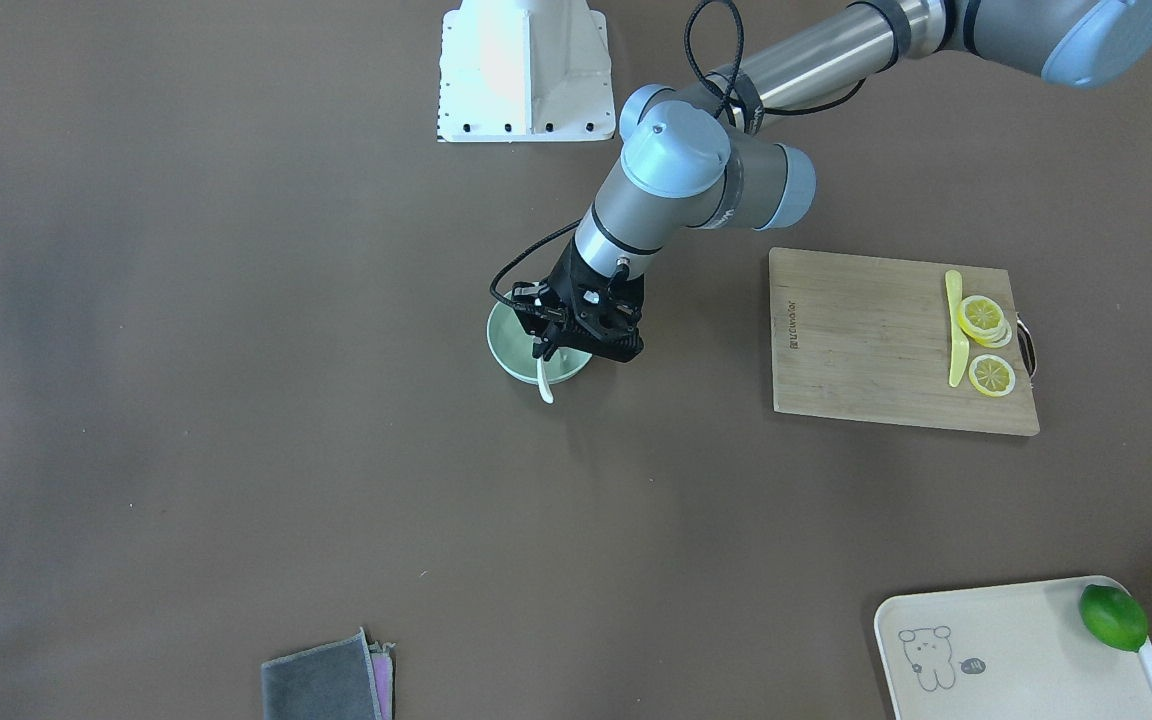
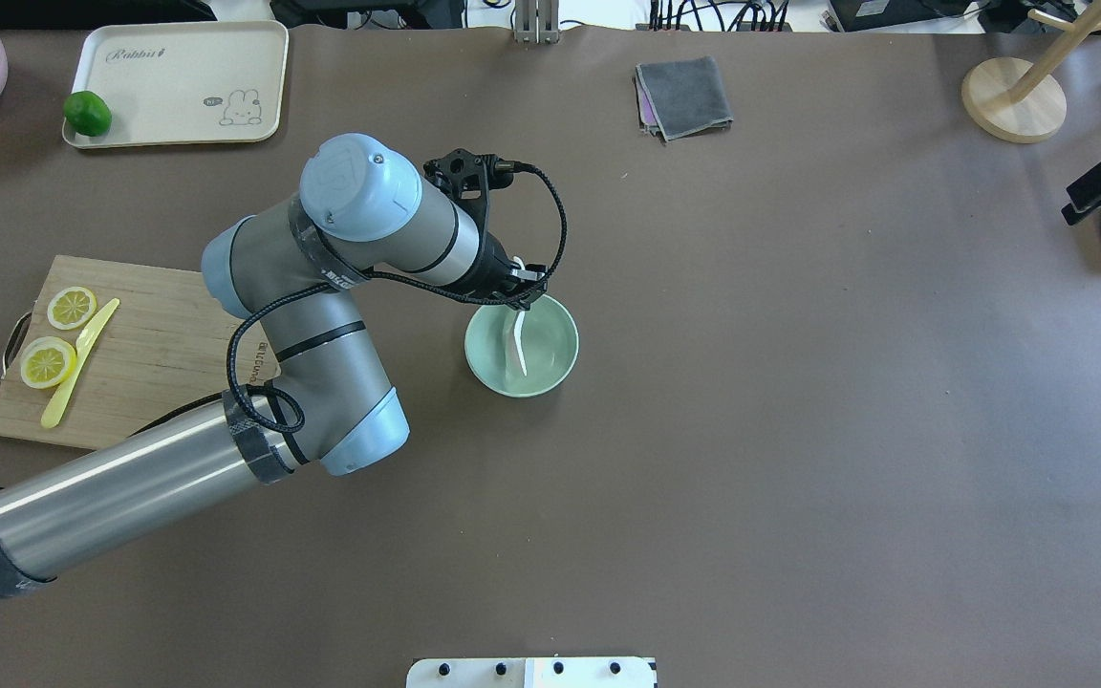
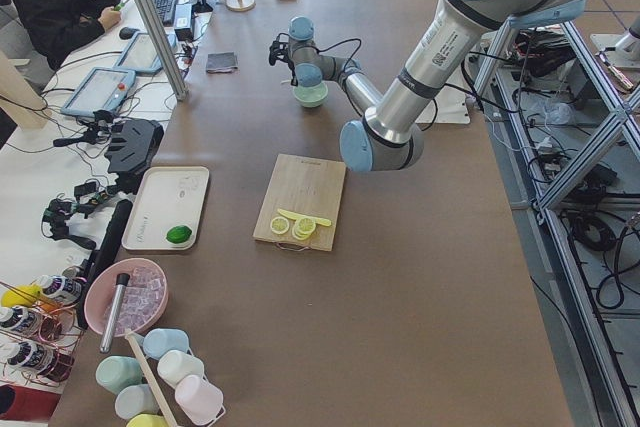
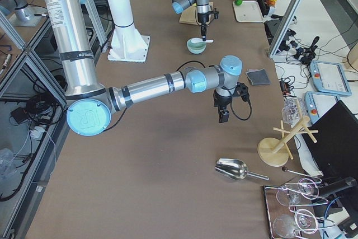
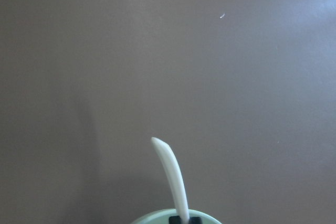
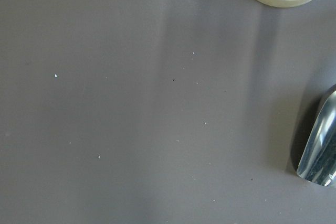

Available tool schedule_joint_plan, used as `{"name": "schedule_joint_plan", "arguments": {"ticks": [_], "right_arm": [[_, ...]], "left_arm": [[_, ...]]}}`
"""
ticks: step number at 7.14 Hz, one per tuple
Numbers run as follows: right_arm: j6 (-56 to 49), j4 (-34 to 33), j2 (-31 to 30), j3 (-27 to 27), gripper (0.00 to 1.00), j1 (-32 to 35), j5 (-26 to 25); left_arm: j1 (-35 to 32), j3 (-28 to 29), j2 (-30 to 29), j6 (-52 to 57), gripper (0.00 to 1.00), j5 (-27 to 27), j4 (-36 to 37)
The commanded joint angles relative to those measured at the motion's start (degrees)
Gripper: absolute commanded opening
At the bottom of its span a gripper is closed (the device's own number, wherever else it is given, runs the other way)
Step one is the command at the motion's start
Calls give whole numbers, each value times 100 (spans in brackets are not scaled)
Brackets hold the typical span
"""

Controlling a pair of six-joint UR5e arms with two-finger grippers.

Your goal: Place spoon in bowl

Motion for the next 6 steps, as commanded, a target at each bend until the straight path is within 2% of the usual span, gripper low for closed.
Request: {"name": "schedule_joint_plan", "arguments": {"ticks": [1, 2, 4, 6], "right_arm": [[-2, -3, -28, 3, 100, 55, 10], [-2, -3, -45, 29, 100, 64, 10], [-81, -3, -186, 135, 100, 108, 18], [-685, 6, -510, 118, 100, 457, 97]], "left_arm": [[-10, -410, 189, -28, 98, -4, 119], [-202, -665, 163, -2, 98, -22, 564], [-1139, -1140, 284, 573, 98, -406, 1390], [-2307, -1808, 1535, 3142, 98, -453, 1754]]}}
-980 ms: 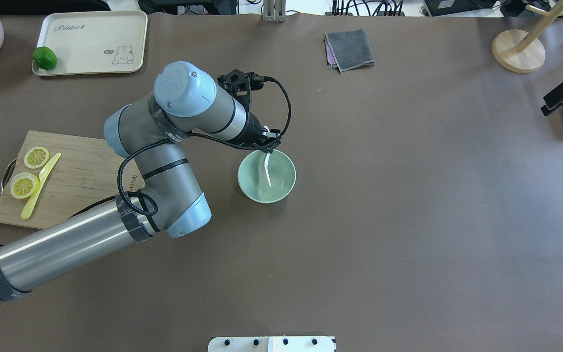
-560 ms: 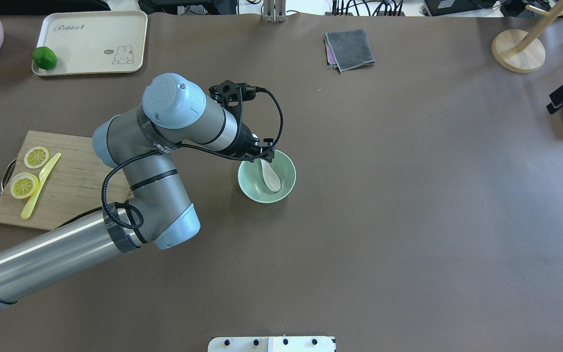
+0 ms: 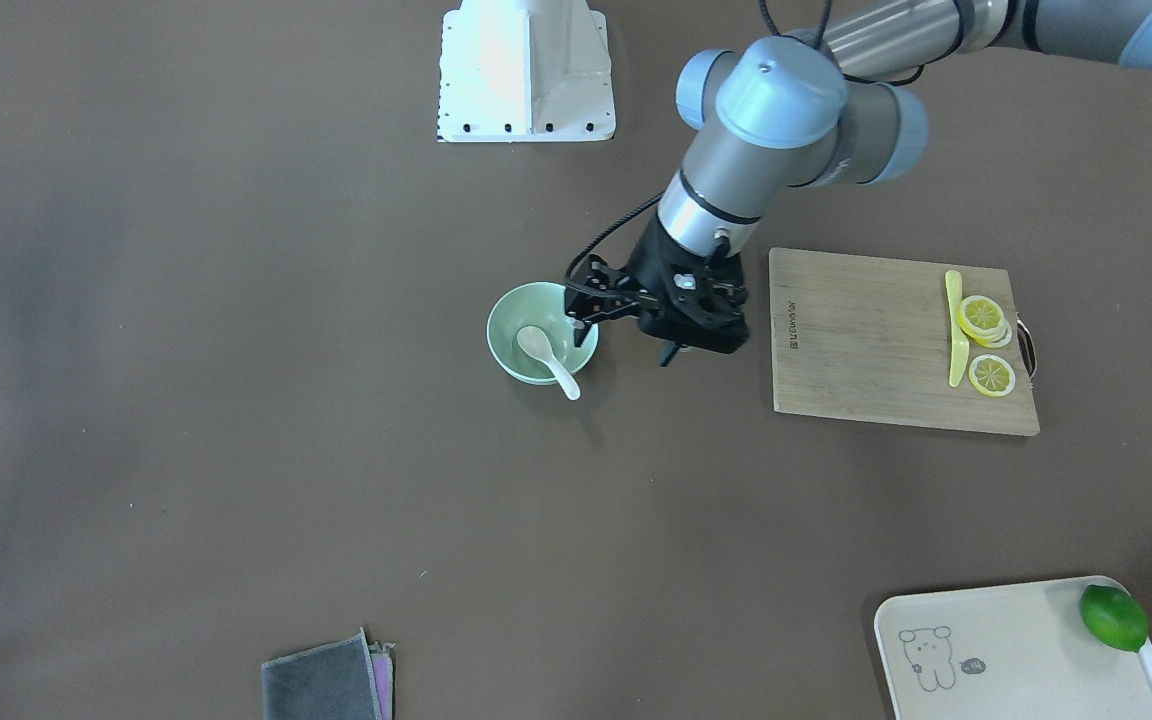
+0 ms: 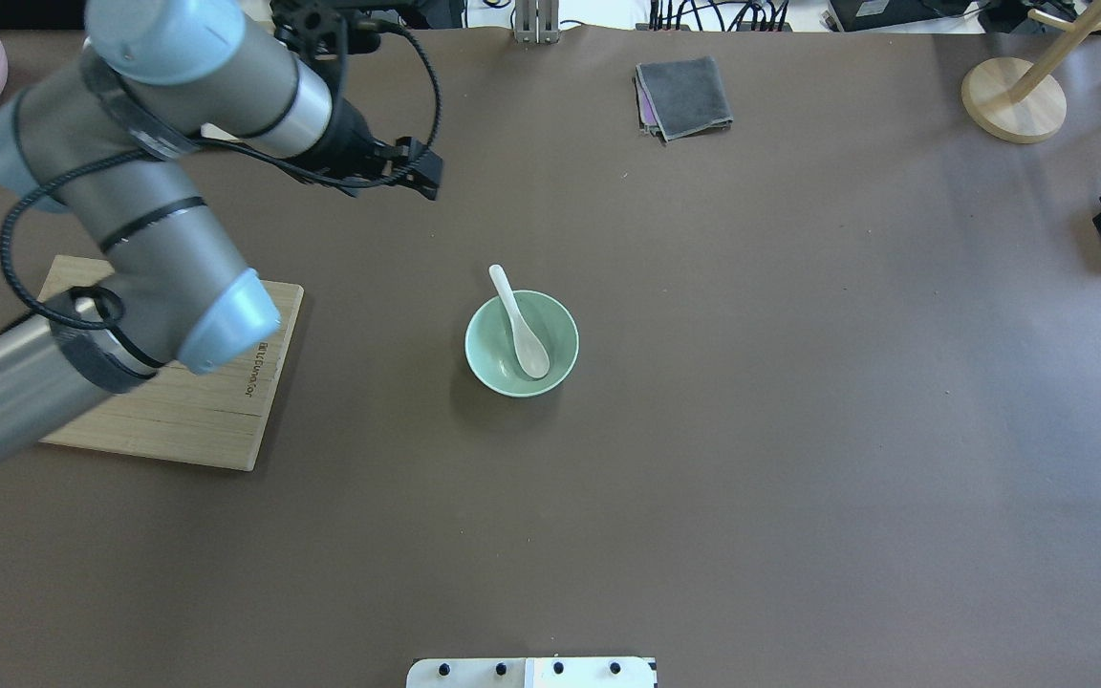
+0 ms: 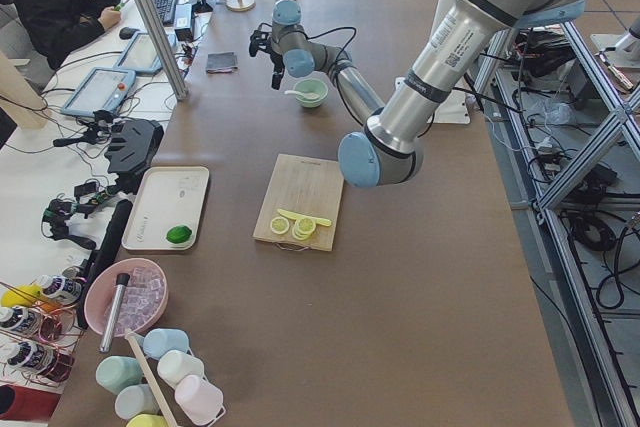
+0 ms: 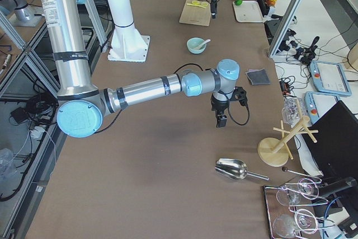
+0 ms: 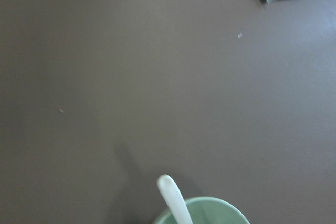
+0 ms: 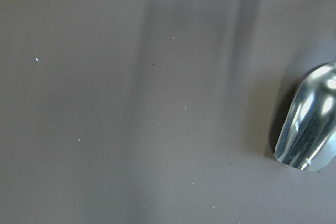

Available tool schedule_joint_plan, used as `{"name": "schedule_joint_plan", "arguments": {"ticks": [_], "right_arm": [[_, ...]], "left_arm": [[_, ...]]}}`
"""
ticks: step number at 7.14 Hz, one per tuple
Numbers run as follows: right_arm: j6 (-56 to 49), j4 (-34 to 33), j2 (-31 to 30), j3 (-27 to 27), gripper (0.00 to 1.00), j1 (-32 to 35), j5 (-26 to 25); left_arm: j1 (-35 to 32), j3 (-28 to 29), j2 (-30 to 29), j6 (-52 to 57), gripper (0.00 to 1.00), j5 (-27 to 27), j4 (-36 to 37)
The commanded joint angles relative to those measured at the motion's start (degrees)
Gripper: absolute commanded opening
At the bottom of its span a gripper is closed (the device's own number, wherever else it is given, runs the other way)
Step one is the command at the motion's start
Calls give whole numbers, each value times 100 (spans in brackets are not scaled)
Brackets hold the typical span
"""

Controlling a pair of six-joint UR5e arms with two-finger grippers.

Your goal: Place spoon in bowl

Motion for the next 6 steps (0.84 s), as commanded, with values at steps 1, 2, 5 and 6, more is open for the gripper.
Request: {"name": "schedule_joint_plan", "arguments": {"ticks": [1, 2, 5, 6], "right_arm": [[-320, 3, -290, -21, 100, 316, 59], [-268, 12, -378, -38, 100, 325, 42], [-302, 4, -597, -74, 100, 613, -3], [-320, 12, -738, -39, 100, 763, 6]], "left_arm": [[-1302, -306, 1241, 1961, 98, -45, 242], [-1943, -175, 1595, 2184, 98, -263, 364], [-3878, 55, 2702, 4454, 98, -1888, 488], [-4127, 212, 2766, 4619, 98, -1882, 497]]}}
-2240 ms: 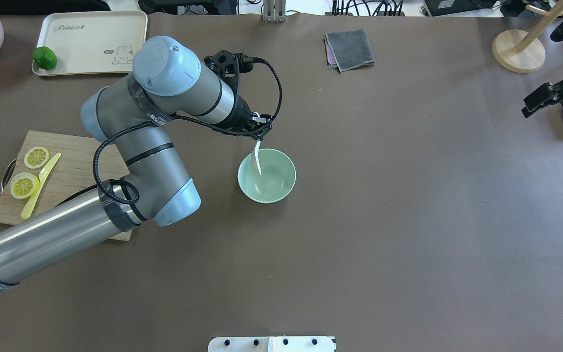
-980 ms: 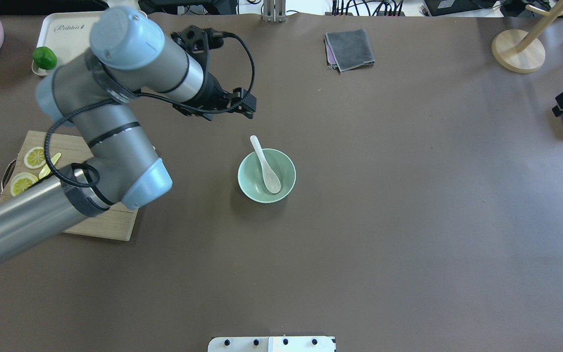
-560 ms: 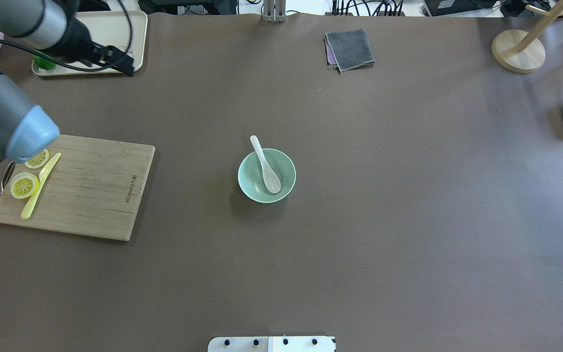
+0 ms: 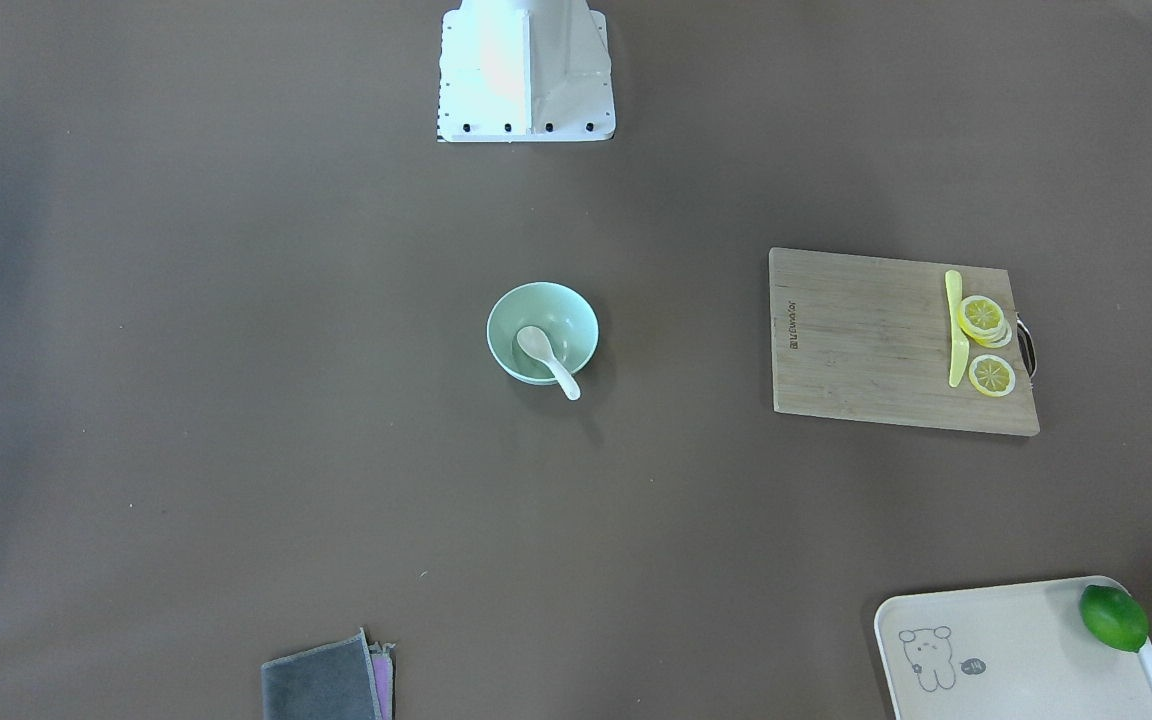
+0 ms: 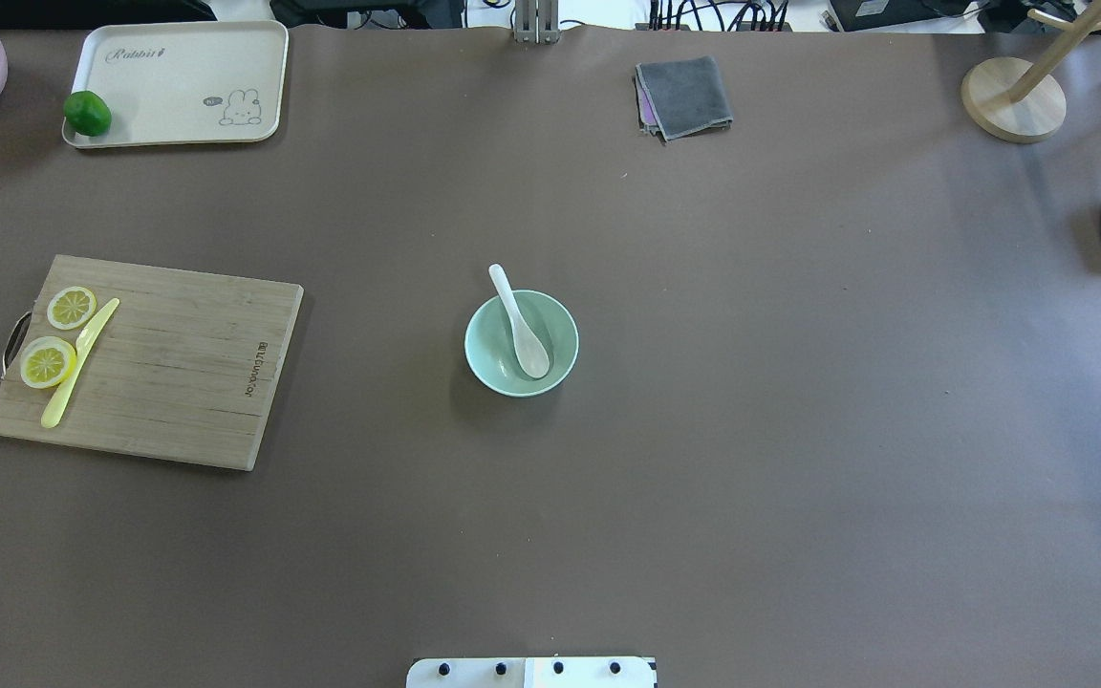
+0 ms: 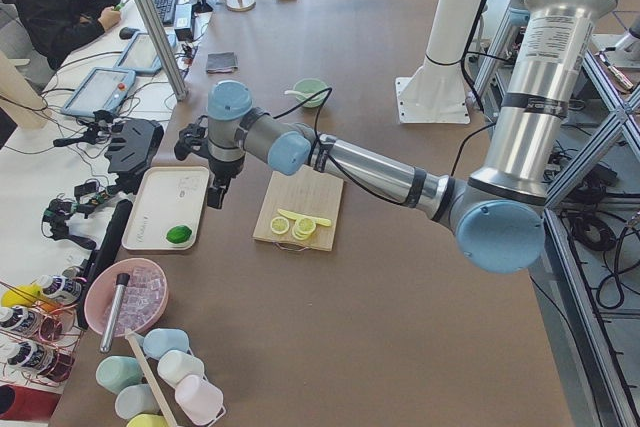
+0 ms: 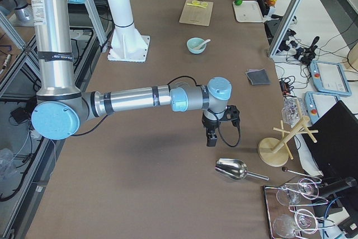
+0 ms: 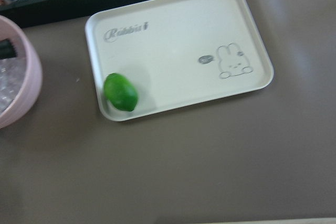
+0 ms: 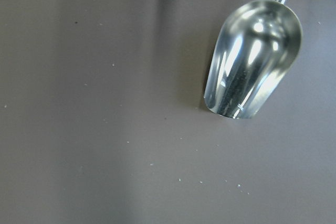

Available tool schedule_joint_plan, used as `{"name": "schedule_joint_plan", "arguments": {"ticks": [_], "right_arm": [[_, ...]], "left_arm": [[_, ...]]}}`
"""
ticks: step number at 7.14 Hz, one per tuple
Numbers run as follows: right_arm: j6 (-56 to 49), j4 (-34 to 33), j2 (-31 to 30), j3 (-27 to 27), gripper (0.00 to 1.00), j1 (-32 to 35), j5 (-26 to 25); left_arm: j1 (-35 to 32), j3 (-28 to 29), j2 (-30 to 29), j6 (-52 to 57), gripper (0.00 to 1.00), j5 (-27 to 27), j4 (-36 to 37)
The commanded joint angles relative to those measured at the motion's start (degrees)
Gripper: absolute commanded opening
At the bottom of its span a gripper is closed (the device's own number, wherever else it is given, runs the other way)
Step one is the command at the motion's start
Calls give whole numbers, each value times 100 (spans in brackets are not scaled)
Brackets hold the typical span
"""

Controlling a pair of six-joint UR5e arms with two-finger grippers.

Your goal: Place spoon in bowl

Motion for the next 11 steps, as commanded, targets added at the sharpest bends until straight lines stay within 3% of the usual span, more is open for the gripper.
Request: {"name": "schedule_joint_plan", "arguments": {"ticks": [1, 3, 6, 11], "right_arm": [[-41, 4, -240, 53, 100, 305, 28], [-32, -5, -294, 35, 100, 358, 2], [-32, -14, -276, 35, 100, 358, 2], [-32, -181, -329, -26, 100, 489, -25]], "left_arm": [[-481, 169, 229, 525, 98, -148, -41], [-490, 415, 229, 542, 98, 430, 2], [-464, 320, 265, 490, 98, 424, 482], [-482, 311, 500, 472, 98, 415, 670]]}}
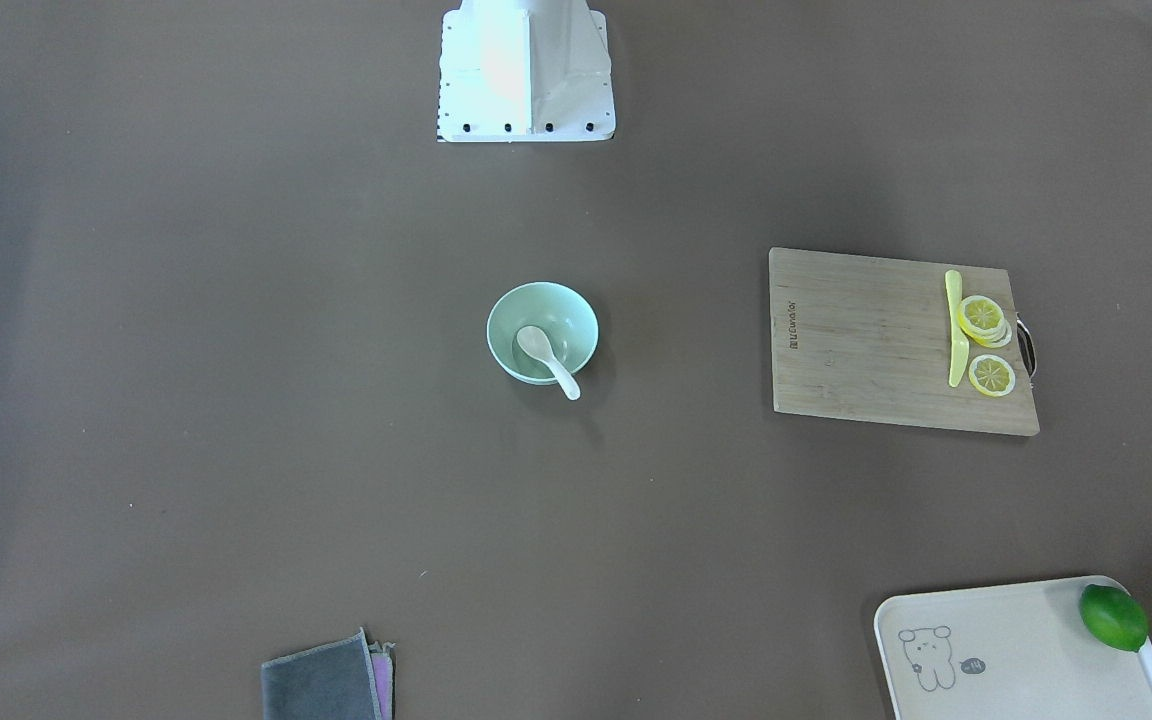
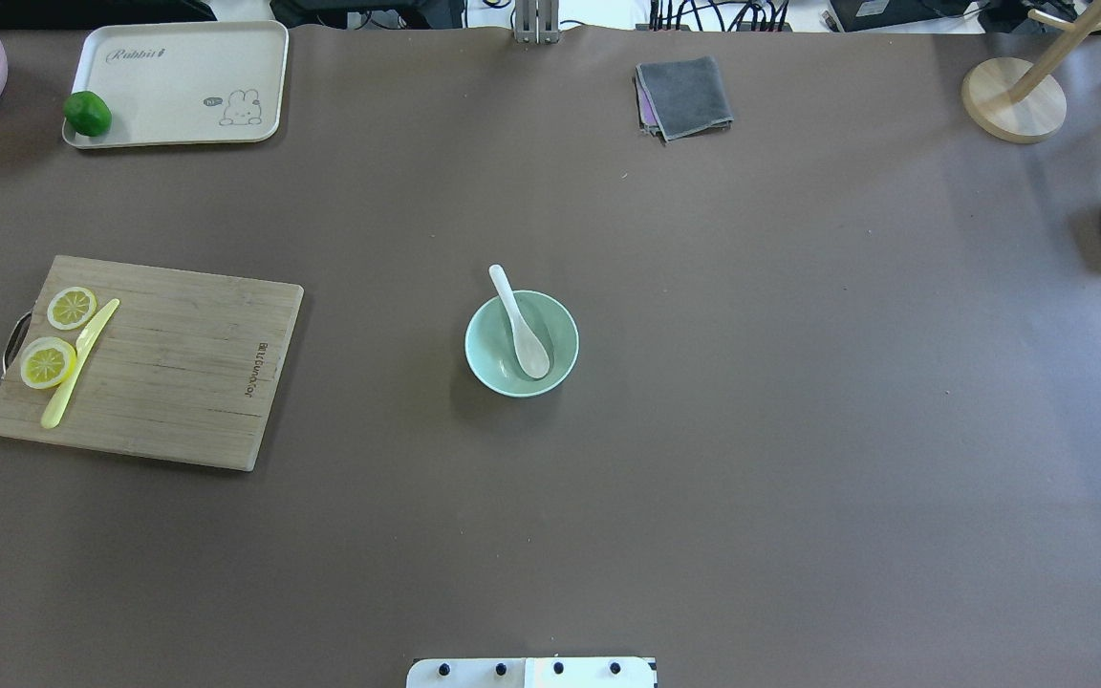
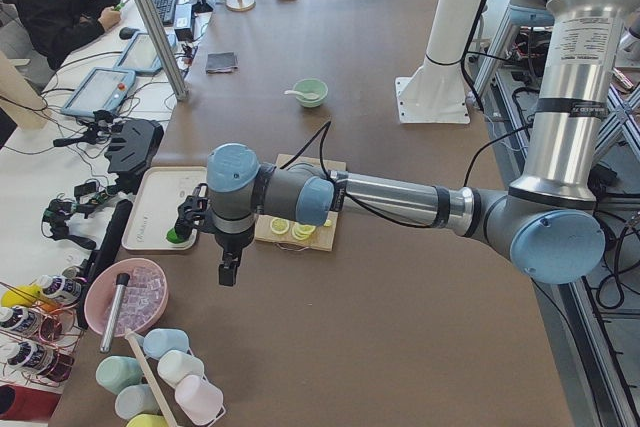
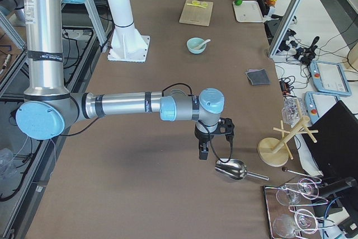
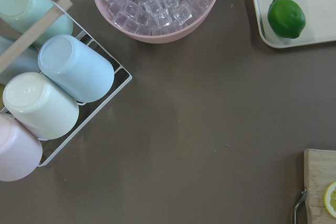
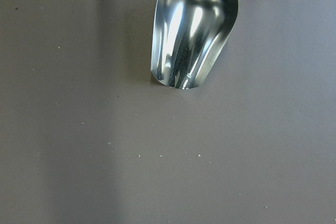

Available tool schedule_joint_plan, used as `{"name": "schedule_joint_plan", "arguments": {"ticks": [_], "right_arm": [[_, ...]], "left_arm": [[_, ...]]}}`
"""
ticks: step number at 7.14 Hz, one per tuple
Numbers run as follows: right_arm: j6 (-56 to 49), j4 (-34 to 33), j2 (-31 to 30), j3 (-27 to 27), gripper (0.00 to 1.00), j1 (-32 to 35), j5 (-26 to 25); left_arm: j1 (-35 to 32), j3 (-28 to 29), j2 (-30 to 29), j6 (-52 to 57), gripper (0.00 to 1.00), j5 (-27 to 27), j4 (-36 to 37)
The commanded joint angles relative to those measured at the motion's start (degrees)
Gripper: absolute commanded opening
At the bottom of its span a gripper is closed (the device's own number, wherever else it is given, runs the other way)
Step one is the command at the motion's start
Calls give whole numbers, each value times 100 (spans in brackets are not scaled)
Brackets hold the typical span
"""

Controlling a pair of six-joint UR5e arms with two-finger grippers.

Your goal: Place spoon in bowl

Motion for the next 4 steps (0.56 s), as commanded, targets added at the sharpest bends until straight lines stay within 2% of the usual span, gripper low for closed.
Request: {"name": "schedule_joint_plan", "arguments": {"ticks": [1, 4], "right_arm": [[-7, -52, -26, -5, 100, 119, -12], [2, -52, -9, 3, 100, 154, 23]], "left_arm": [[-10, -29, 138, 3, 98, -7, 8], [-10, -3, 138, 3, 98, -7, 8]]}}
